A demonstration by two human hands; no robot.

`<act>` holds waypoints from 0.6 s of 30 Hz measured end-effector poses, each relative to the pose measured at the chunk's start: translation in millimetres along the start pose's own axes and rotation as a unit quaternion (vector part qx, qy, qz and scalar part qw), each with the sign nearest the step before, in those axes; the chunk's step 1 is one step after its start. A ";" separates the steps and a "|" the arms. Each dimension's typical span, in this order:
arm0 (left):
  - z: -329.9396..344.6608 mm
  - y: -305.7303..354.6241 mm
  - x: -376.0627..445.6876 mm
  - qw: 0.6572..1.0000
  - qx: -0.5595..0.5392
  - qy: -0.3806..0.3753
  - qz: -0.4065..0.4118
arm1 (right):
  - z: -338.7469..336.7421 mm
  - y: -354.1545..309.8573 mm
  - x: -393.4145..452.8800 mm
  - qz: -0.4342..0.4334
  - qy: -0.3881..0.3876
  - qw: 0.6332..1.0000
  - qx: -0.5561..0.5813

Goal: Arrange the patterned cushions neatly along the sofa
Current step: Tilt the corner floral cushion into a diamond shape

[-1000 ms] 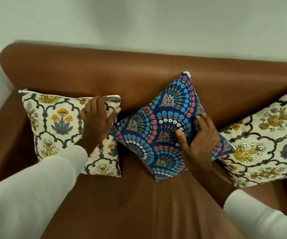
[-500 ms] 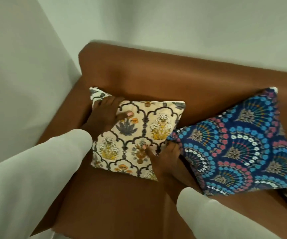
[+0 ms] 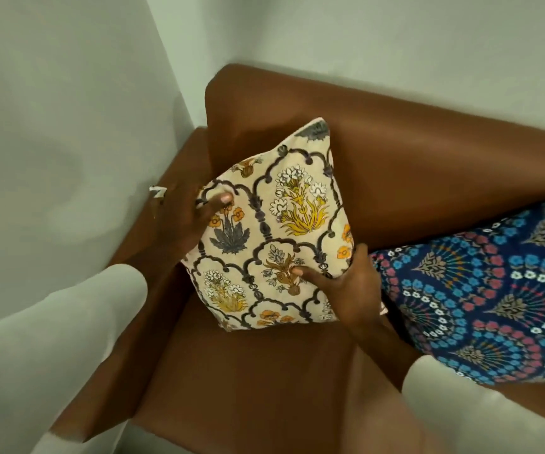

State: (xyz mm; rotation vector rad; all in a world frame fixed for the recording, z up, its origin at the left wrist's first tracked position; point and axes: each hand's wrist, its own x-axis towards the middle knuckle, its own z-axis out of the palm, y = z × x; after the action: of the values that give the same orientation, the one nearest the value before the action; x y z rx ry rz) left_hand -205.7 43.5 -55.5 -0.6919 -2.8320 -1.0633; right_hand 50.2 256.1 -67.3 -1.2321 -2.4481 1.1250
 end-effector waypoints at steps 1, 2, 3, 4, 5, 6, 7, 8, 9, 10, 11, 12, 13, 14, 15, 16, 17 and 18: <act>-0.9 0.1 1.9 1.000 -0.006 -0.012 -0.013 | -8.4 -5.5 5.0 -0.024 0.018 0.999 -0.025; 2.7 0.1 4.7 0.999 -0.014 -0.023 -0.025 | -16.0 -7.5 12.0 -0.044 0.035 0.997 -0.049; 8.3 3.1 6.5 0.998 -0.019 -0.032 -0.040 | -22.2 -8.3 19.1 -0.057 0.046 0.995 -0.073; 16.8 6.2 7.2 0.998 -0.013 -0.037 -0.055 | -25.5 -7.1 26.1 -0.065 0.052 0.992 -0.096; 25.4 9.9 6.0 0.996 0.010 -0.043 -0.073 | -26.0 -6.5 31.6 -0.061 0.051 0.990 -0.121; 37.3 10.4 2.7 0.995 0.035 -0.044 -0.082 | -23.8 -4.1 35.2 -0.052 0.047 0.987 -0.146; 47.8 10.0 -2.4 0.995 0.050 -0.036 -0.085 | -20.3 -2.5 35.6 -0.046 0.044 0.984 -0.166; 57.2 6.6 -7.9 0.995 0.059 -0.014 -0.080 | -15.2 0.7 34.4 -0.050 0.044 0.982 -0.175; 63.6 4.7 -10.9 0.995 0.066 0.009 -0.076 | -11.0 3.5 32.4 -0.050 0.044 0.982 -0.176; 70.6 -0.5 -10.7 0.995 0.064 0.020 -0.072 | -7.0 6.9 32.9 -0.040 0.040 0.984 -0.168; 72.6 -2.2 -10.5 0.995 0.073 0.015 -0.072 | -4.9 8.9 32.6 -0.023 0.038 0.984 -0.171; 74.9 -4.1 -9.7 0.994 0.086 0.007 -0.069 | -2.9 12.1 33.3 -0.014 0.036 0.984 -0.177; 73.5 -4.3 -7.9 0.993 0.097 0.006 -0.070 | -2.3 14.0 33.6 -0.011 0.041 0.983 -0.180; 72.5 -4.5 -5.4 0.992 0.104 0.013 -0.065 | -2.2 17.1 34.6 -0.016 0.050 0.983 -0.176; 69.1 -0.9 -5.2 0.992 0.112 0.022 -0.061 | -3.6 16.8 32.9 -0.020 0.061 0.982 -0.179; 65.8 2.9 -7.6 0.992 0.115 0.033 -0.051 | -5.0 18.0 31.2 -0.031 0.075 0.980 -0.180; 61.2 7.6 -10.6 0.992 0.114 0.034 -0.048 | -7.5 18.7 28.4 -0.037 0.082 0.979 -0.181; 58.9 8.5 -13.7 0.993 0.109 0.033 -0.044 | -7.9 23.2 28.1 -0.043 0.080 0.980 -0.175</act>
State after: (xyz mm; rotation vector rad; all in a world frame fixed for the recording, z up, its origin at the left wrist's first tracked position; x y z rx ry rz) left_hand -182.8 81.0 -97.9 -0.5089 -2.8851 -0.7542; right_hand 50.1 290.1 -82.6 -1.2333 -2.6167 0.5637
